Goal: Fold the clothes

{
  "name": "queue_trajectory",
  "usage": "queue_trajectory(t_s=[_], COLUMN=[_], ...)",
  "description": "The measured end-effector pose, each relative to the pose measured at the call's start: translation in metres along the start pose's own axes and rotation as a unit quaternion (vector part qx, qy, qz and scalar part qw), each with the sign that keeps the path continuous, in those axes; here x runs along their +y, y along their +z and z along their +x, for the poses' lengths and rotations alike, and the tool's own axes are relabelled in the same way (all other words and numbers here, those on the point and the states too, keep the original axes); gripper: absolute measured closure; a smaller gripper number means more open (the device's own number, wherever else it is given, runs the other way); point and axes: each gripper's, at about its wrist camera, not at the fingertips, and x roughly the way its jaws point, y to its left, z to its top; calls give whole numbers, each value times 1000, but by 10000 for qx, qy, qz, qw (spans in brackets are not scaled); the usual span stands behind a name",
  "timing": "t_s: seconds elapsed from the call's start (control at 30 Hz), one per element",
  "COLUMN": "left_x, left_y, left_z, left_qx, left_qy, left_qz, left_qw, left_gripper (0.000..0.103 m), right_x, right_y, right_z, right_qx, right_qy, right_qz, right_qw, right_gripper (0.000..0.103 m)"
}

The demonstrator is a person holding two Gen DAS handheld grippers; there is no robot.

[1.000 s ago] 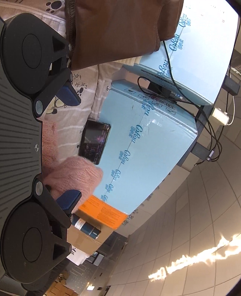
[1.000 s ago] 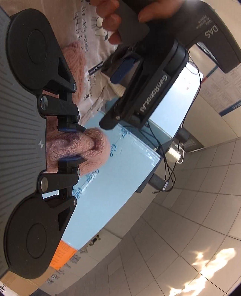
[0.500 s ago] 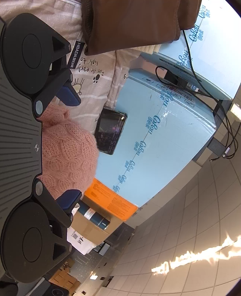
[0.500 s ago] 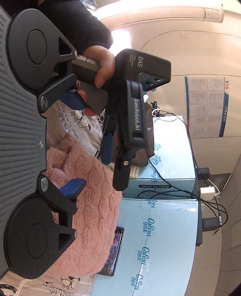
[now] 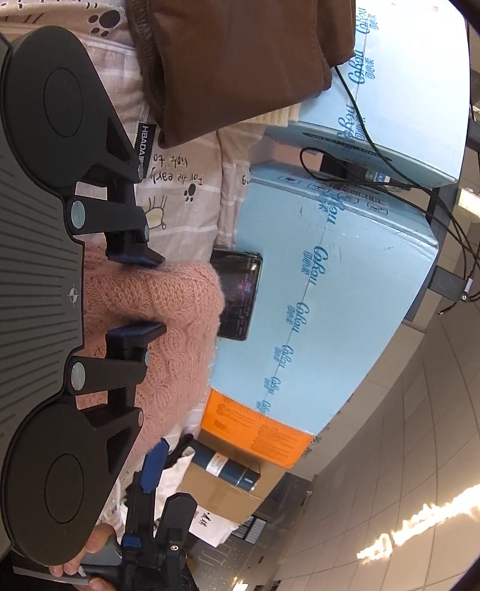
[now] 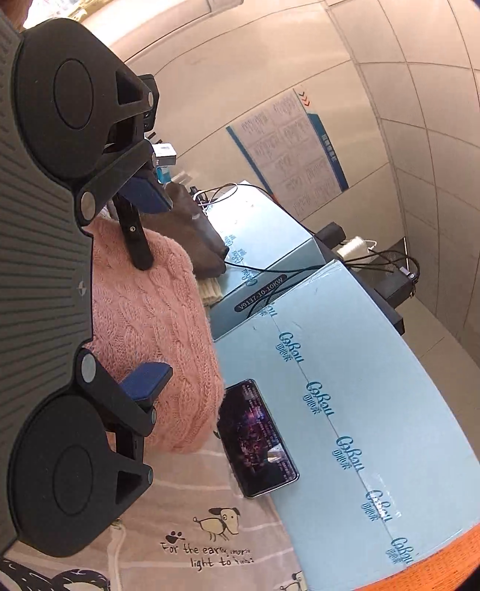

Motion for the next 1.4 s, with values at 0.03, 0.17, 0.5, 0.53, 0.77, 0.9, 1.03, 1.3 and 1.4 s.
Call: queue_trajectory(t_s=[0.03,0.17,0.5,0.53,0.77,0.9,1.03,1.3,1.4], left_x=[0,6,0,1,5,11,26,31,32], left_y=[-1,3,-9,-10,-11,-7,1,-10,-15], left_z=[1,-18,22,24,30,23,2,7,11], left_qx=[-10,-652,368,405,485,385,33,395,568], left_qy=[50,-37,1314,1331,1276,1010,470,130,25], left_qz=[16,-321,312,303,155,-179,-1066,-1800,-2038], left_qw=[10000,9973,9902,9898,9905,9940,9932,9828,9774], left_gripper=[50,9,7,7,5,6,5,3,3], right_x=[-1,-2,-25,-27,-36,-35,-29,-31,-39], right_y=[-1,-1,-10,-11,-15,-15,-12,-7,-9], right_z=[-2,-13,8,10,18,15,-3,-14,-3], right_qx=[-46,-344,72,85,159,72,-368,-651,-279], right_qy=[26,360,-62,-109,-357,-249,-252,-1082,-1502], right_qz=[44,169,603,649,740,761,718,650,819], right_qw=[10000,9986,9981,9978,9965,9968,9964,9899,9849], right_gripper=[16,16,16,16,15,10,0,0,0])
